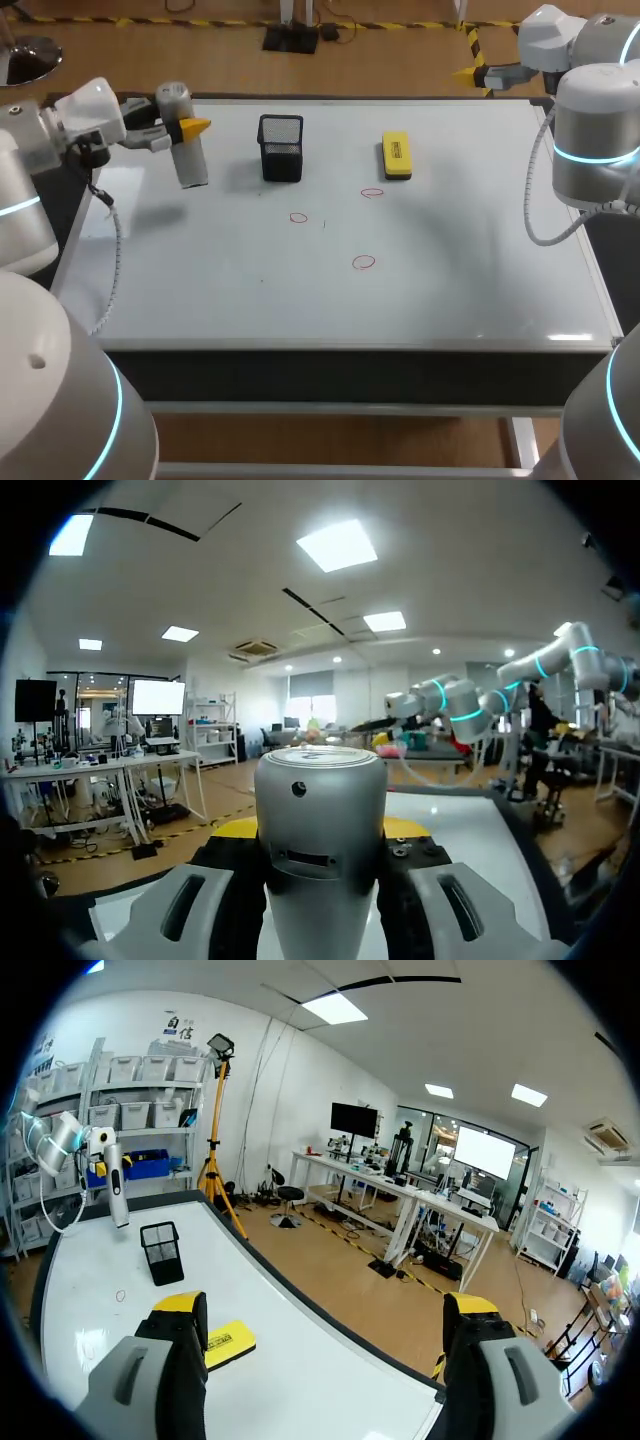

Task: Pick up the inspection probe, press it on each red-marked spot on the whiteboard one by one, put down the probe, pick up the eraser, and wipe off all the red marks.

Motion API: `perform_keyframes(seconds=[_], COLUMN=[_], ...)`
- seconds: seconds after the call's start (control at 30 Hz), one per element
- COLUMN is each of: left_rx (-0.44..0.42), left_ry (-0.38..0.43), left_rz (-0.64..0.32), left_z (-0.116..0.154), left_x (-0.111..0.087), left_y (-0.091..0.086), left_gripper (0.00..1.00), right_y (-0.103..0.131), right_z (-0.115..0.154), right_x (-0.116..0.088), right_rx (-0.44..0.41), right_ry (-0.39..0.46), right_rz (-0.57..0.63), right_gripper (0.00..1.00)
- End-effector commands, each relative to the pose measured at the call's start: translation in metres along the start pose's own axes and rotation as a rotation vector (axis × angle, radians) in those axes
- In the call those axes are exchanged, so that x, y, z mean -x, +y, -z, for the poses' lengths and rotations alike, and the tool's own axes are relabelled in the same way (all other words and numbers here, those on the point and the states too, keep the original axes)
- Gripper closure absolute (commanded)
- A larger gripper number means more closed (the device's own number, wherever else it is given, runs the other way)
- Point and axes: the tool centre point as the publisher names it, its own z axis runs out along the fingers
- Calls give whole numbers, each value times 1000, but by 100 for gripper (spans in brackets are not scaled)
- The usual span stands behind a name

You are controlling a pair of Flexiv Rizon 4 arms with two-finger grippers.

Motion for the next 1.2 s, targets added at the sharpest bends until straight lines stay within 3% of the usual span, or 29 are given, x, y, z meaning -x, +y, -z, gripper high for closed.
perform_keyframes(seconds=[0.03,0.4,0.5,0.7,0.9,1.0,1.2], left_rx=[-7,-7,-7,-7,-7,-7,-7], left_ry=[4,4,4,4,4,4,4], left_rz=[3,3,3,3,3,3,3], left_z=[5,5,5,5,5,5,5], left_x=[4,4,4,4,4,4,4], left_y=[5,5,5,5,5,5,5], left_gripper=[100,100,100,100,100,100,100], right_y=[0,0,18,39,27,20,2], right_z=[0,0,-28,-55,-64,-65,-68], right_x=[1,1,2,-23,-57,-64,-69], right_rx=[-1,-1,-40,-40,-142,-238,-418], right_ry=[1,1,209,555,889,1002,1137], right_rz=[0,0,310,571,857,1064,1548], right_gripper=[0,0,0,0,0,0,0])
